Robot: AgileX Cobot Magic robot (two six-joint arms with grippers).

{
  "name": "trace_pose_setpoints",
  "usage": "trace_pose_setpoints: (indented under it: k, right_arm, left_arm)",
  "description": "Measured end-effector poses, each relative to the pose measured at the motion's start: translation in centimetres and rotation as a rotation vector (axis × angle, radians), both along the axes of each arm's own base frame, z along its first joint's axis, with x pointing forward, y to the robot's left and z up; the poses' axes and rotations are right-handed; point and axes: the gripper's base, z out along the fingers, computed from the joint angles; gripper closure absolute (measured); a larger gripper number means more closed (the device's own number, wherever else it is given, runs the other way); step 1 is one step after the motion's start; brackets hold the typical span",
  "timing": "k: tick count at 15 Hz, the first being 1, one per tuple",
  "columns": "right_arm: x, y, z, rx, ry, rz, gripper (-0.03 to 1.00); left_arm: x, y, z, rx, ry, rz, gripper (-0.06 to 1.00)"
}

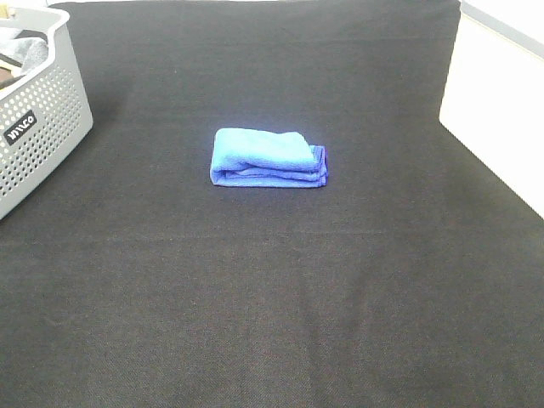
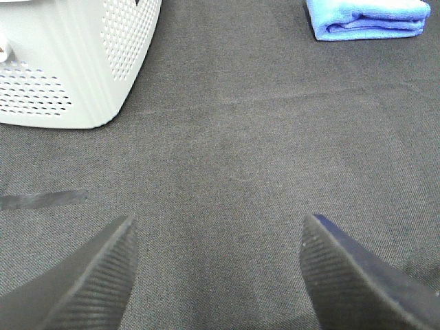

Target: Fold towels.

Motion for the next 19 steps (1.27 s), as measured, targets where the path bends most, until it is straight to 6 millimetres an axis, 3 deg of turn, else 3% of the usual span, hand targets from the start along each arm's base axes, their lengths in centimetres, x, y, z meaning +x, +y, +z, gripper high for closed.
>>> trace_pose_setpoints:
  k: [5, 19]
  right_arm:
    - [0.0, 0.0, 0.0, 0.0, 0.0, 0.0, 0.14]
    - [0.0, 0.0, 0.0, 0.0, 0.0, 0.0, 0.14]
  left_arm:
    - [-2.2, 0.1, 0.0, -0.003, -0.143, 0.024, 0.3]
    - [-2.2, 0.1, 0.0, -0.003, -0.143, 0.024, 0.3]
